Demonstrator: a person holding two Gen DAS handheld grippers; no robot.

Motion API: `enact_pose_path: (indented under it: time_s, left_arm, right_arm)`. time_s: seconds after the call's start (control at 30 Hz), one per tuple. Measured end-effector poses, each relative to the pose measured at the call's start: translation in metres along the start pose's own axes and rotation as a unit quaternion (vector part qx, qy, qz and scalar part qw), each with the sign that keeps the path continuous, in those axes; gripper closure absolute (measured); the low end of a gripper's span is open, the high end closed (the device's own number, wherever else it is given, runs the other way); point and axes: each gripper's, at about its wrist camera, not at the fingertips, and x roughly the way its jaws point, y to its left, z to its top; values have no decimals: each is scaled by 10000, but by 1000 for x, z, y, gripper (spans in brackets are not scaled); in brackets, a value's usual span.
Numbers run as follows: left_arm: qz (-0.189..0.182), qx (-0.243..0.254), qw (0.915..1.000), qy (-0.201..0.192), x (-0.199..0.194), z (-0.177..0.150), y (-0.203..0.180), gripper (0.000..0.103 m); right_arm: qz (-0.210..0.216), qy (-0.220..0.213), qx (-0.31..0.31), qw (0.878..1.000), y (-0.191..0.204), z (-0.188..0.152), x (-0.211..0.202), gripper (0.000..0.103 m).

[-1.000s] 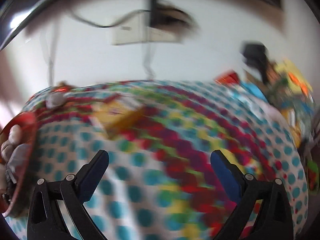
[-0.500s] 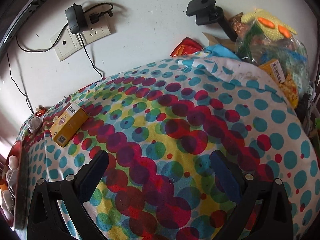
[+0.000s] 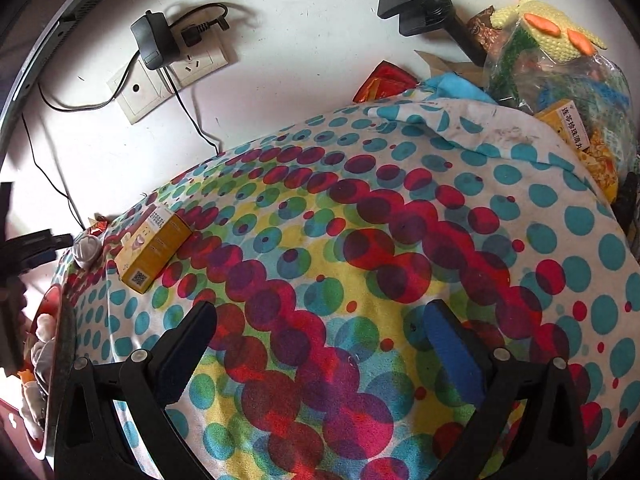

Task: Organize objects
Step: 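Grasp the white rolled sock on the bed cover with the left gripper, then lift the white sock and carry it over the red tray with the left gripper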

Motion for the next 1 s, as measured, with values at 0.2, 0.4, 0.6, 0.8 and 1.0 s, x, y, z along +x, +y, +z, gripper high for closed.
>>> enact_pose_path:
  time_s: [0.2, 0.4, 0.6, 0.8, 1.0]
  left_arm:
    - [48, 57, 9990, 434, 36, 4, 3, 50]
    - [84, 420, 9989, 183, 16, -12, -22, 62]
    - [-129, 405, 9990, -117, -28, -33, -58, 62]
    - [-225, 316, 9987, -319, -73, -49, -82, 62]
    - [-133, 254, 9970, -713, -123, -75, -87, 62]
  right_arm:
    - [53, 15, -35, 10000, 2, 1, 0, 0]
    - [20, 33, -71, 10000, 4, 0, 1, 0]
    - [-2, 42, -90, 10000, 4, 0, 1, 0]
    - [-22, 52, -108, 9999, 4, 0, 2, 0]
    - [-31, 63, -123, 9999, 4, 0, 2, 0]
